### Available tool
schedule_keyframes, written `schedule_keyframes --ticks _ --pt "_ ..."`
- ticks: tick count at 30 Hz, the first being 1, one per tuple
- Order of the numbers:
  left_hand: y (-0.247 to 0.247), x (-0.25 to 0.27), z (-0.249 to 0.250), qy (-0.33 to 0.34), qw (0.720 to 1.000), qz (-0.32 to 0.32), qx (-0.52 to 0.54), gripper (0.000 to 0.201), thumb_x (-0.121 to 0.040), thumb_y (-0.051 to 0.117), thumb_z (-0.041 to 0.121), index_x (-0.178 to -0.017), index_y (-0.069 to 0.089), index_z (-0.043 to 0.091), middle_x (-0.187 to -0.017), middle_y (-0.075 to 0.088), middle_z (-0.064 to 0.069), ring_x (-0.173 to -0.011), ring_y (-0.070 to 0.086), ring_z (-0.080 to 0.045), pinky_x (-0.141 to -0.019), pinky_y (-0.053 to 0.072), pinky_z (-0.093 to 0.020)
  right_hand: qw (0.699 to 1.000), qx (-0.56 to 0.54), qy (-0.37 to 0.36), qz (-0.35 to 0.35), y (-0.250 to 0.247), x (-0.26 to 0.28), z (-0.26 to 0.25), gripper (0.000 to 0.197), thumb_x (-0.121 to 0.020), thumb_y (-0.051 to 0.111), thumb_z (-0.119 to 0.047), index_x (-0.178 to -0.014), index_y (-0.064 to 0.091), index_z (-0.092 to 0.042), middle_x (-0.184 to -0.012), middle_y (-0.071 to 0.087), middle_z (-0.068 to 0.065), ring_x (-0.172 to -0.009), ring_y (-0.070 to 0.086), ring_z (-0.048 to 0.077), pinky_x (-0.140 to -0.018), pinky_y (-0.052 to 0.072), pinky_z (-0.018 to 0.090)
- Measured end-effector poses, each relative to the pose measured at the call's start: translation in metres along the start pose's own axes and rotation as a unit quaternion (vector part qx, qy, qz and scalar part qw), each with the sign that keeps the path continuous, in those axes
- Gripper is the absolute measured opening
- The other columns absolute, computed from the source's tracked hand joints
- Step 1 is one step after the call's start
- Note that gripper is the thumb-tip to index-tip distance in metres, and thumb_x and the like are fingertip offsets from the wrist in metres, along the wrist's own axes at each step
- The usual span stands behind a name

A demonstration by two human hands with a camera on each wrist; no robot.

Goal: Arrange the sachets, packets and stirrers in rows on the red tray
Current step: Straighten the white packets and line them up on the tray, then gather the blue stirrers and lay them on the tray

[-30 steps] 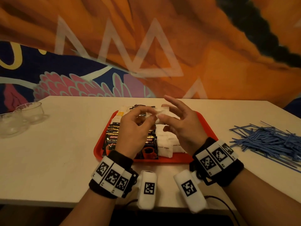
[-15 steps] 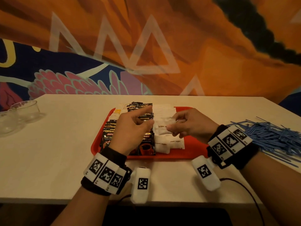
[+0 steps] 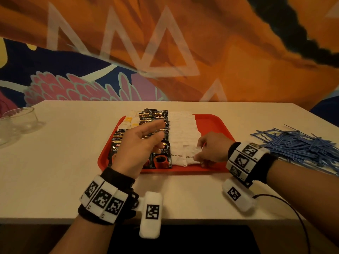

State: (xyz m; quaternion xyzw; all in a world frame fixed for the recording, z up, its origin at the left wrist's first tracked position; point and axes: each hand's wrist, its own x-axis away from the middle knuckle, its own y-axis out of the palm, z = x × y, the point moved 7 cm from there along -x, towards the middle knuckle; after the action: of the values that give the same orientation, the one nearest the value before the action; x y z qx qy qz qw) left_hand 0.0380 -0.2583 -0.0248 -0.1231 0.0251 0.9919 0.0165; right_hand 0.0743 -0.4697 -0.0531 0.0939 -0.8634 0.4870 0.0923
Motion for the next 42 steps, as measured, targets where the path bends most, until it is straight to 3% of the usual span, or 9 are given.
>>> schedule_keyframes --ticks 4,8,12,18,23,30,36,40,42 --pt "0.0 0.0 -0.004 -0.011 1.0 -0.001 -0.006 0.032 -0.094 0.064 0.006 -0.111 0.07 0.032 -0.115 0.072 0.012 -0.069 0.063 -0.011 -0.06 0.051 -0.025 0.986 0.155 -0.023 0.056 -0.006 0.002 -0.008 0.039 -0.078 0.08 -0.041 -0.099 0.053 -0.021 -0.096 0.059 -0.003 -0.084 0.057 0.016 -0.066 0.048 0.027" --pt "-0.001 -0.001 -0.005 -0.013 1.0 0.002 -0.018 0.031 -0.094 0.064 0.007 -0.11 0.071 0.032 -0.114 0.073 0.012 -0.07 0.064 -0.013 -0.061 0.05 -0.026 0.982 0.133 -0.077 0.105 -0.014 0.004 -0.019 0.032 -0.079 0.081 -0.034 -0.092 0.054 -0.022 -0.091 0.057 -0.005 -0.081 0.058 0.016 -0.068 0.052 0.031" --pt "-0.002 -0.003 -0.003 -0.012 0.999 0.009 -0.032 0.03 -0.094 0.064 0.008 -0.107 0.071 0.034 -0.112 0.073 0.012 -0.069 0.064 -0.013 -0.062 0.051 -0.027 0.977 0.155 -0.135 0.059 -0.002 0.004 -0.037 0.011 -0.085 0.075 -0.022 -0.085 0.065 -0.026 -0.086 0.057 -0.009 -0.081 0.057 0.011 -0.063 0.047 0.023" --pt "0.006 0.0 0.002 -0.031 0.998 -0.032 -0.039 0.02 -0.095 0.063 0.013 -0.111 0.072 0.022 -0.094 0.076 -0.001 -0.063 0.062 -0.013 -0.054 0.051 -0.024 0.974 0.193 -0.117 0.025 0.013 -0.001 -0.037 0.018 -0.085 0.073 -0.015 -0.1 0.072 -0.026 -0.104 0.066 -0.003 -0.092 0.065 0.017 -0.076 0.057 0.029" --pt "0.024 -0.006 0.011 -0.031 0.996 -0.064 -0.056 0.017 -0.094 0.064 0.016 -0.108 0.073 0.015 -0.078 0.072 -0.001 -0.06 0.06 -0.012 -0.053 0.049 -0.024 0.98 0.157 -0.114 0.035 0.005 0.005 -0.032 0.02 -0.083 0.077 -0.028 -0.102 0.071 -0.029 -0.103 0.066 -0.006 -0.093 0.063 0.014 -0.082 0.056 0.032" --pt "0.134 -0.048 0.026 -0.043 0.98 -0.158 -0.111 0.014 -0.095 0.066 0.017 -0.1 0.069 0.005 -0.08 0.067 -0.007 -0.062 0.059 -0.016 -0.054 0.048 -0.025 0.987 0.106 -0.03 0.115 -0.056 0.03 0.034 0.025 -0.082 0.076 -0.04 -0.101 0.071 -0.024 -0.1 0.067 -0.003 -0.091 0.063 0.016 -0.077 0.053 0.029" --pt "0.282 -0.069 0.008 -0.019 0.906 -0.293 -0.305 0.02 -0.092 0.069 0.035 -0.099 0.066 0.016 -0.093 0.066 -0.002 -0.088 0.064 -0.019 -0.073 0.059 -0.034 0.985 0.086 0.072 0.128 -0.096 0.053 0.125 0.029 -0.081 0.076 -0.043 -0.1 0.072 -0.02 -0.1 0.069 -0.002 -0.094 0.063 0.017 -0.083 0.055 0.034" --pt "0.364 -0.068 -0.019 -0.004 0.813 -0.379 -0.443 0.029 -0.091 0.069 0.04 -0.1 0.061 0.013 -0.097 0.061 -0.005 -0.088 0.058 -0.025 -0.081 0.055 -0.04 0.98 0.078 0.128 0.129 -0.111 0.073 0.186 0.019 -0.086 0.071 -0.026 -0.1 0.072 -0.014 -0.096 0.071 0.004 -0.085 0.064 0.02 -0.075 0.057 0.035" --pt "0.392 -0.067 -0.036 0.01 0.748 -0.411 -0.522 0.044 -0.088 0.07 0.048 -0.113 0.062 0.011 -0.109 0.06 -0.008 -0.091 0.054 -0.025 -0.078 0.047 -0.038 0.976 0.066 0.156 0.133 -0.118 0.083 0.213 0.017 -0.088 0.065 -0.019 -0.099 0.075 -0.012 -0.095 0.073 0.01 -0.087 0.068 0.025 -0.079 0.06 0.038"
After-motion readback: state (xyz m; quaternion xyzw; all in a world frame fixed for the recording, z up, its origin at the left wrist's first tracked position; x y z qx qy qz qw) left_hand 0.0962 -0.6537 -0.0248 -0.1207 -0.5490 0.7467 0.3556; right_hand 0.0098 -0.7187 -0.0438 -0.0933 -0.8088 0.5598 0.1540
